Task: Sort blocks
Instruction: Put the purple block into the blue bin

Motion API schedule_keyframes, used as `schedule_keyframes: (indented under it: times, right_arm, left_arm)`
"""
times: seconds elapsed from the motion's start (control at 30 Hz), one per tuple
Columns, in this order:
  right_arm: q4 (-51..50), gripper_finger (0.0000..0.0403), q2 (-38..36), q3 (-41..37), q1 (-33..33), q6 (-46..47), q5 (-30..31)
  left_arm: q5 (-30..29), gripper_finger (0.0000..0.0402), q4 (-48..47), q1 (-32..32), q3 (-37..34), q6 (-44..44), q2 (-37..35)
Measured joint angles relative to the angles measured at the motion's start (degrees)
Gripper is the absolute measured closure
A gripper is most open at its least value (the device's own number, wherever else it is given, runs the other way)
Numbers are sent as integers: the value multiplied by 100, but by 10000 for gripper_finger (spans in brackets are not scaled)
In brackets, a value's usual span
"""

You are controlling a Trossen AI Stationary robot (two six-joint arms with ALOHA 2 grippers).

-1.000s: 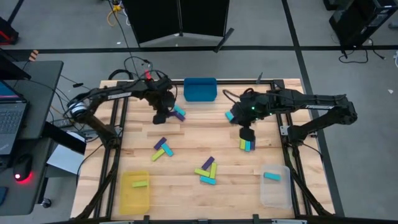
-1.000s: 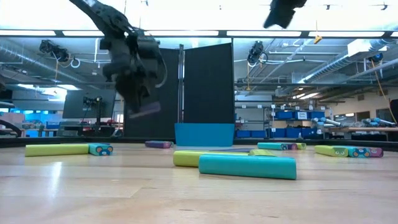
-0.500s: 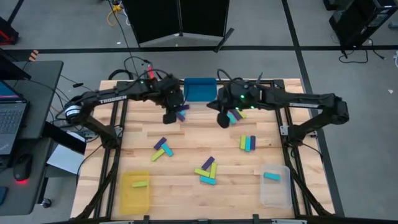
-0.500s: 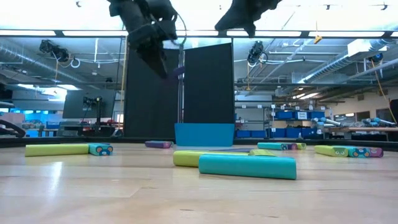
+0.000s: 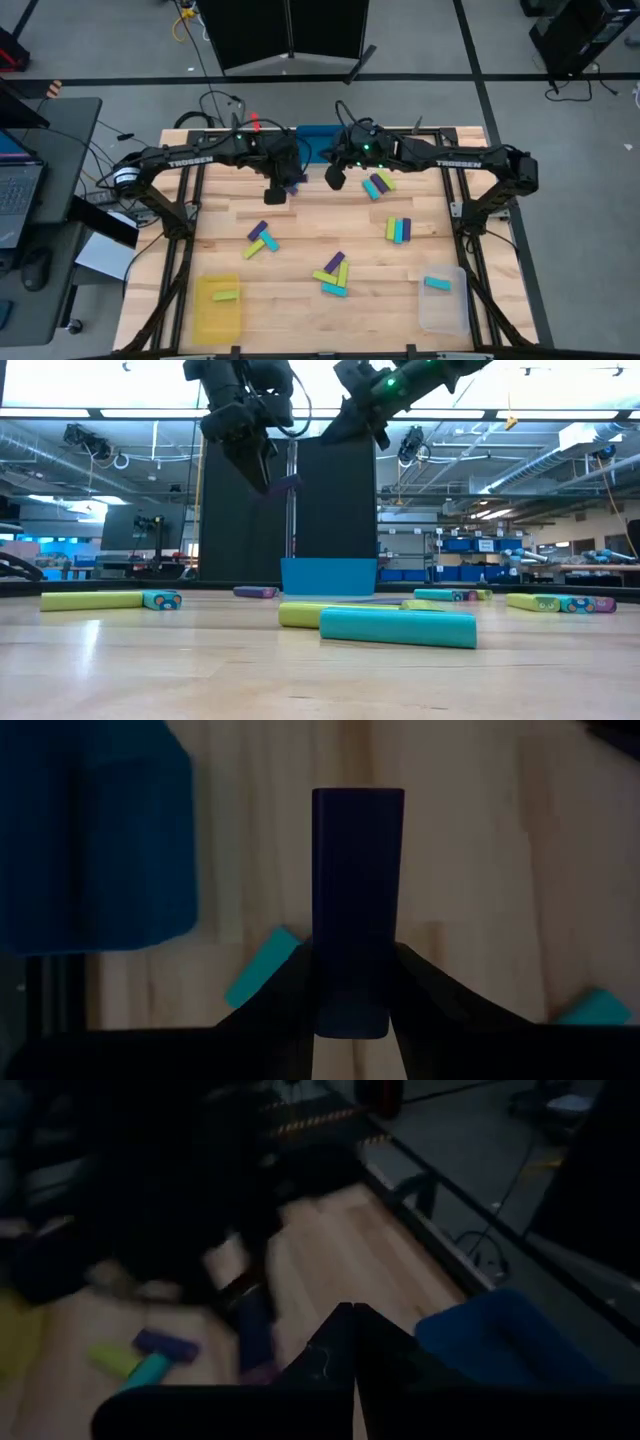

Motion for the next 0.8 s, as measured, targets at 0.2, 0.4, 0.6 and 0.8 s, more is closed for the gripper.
schedule_keyframes:
  times: [0.2,0.4,0.6,0.8]
  right_arm:
    - [440,392,-40,0,-94,26,-614]
    - [747,392,-56,126,184,160,-1227]
    - [644,392,-59,157,474,241,-1149]
    - [367,392,-56,160,610,260,-796]
  left_arm:
    - [-8,301,60,-60,0,-39,36]
    - [-171,301,283,25,0,-249,240]
    - [-191,301,933,202,0,-739,391]
    - [-232,301,1564,610,0,-1325,388]
